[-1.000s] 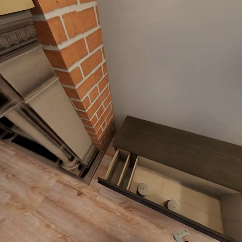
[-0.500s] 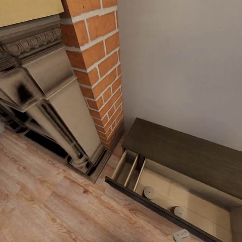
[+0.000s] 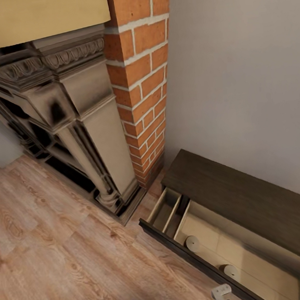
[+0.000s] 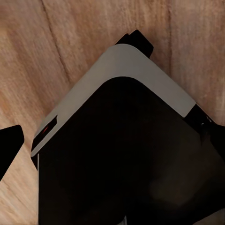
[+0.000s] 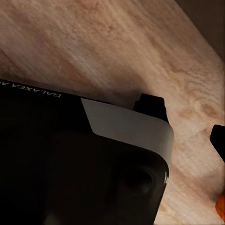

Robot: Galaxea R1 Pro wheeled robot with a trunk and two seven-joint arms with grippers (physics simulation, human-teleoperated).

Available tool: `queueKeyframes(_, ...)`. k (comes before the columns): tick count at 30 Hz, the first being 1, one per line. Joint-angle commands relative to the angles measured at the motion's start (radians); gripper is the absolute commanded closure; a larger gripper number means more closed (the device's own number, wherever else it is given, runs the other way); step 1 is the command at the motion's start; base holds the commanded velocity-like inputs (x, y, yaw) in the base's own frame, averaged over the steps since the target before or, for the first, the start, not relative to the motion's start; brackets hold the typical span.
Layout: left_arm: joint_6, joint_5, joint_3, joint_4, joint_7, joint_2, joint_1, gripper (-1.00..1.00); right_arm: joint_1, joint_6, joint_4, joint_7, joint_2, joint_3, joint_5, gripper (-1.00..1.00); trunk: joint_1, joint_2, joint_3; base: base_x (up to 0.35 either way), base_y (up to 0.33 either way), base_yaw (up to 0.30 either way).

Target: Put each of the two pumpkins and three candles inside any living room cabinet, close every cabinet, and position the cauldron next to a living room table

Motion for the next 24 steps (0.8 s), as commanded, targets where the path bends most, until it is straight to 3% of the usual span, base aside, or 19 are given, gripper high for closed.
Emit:
queueKeyframes(1, 0.002, 0.009, -0.006, -0.003, 0.008, 0.001, 0.0, -1.0, 0.0, 0.001, 0.0, 0.0, -0.001, -0.009, 0.008, -1.0, 0.0, 0.0, 0.001, 0.0, 0.0, 0.163)
queueKeyframes(24, 0.002, 0.009, -0.006, -0.004, 0.008, -0.013, 0.0, -1.0, 0.002, -0.029, 0.013, -0.01, 0.009, -0.006, 0.009, -1.0, 0.0, 0.0, 0.032, 0.0, 0.0, 0.186)
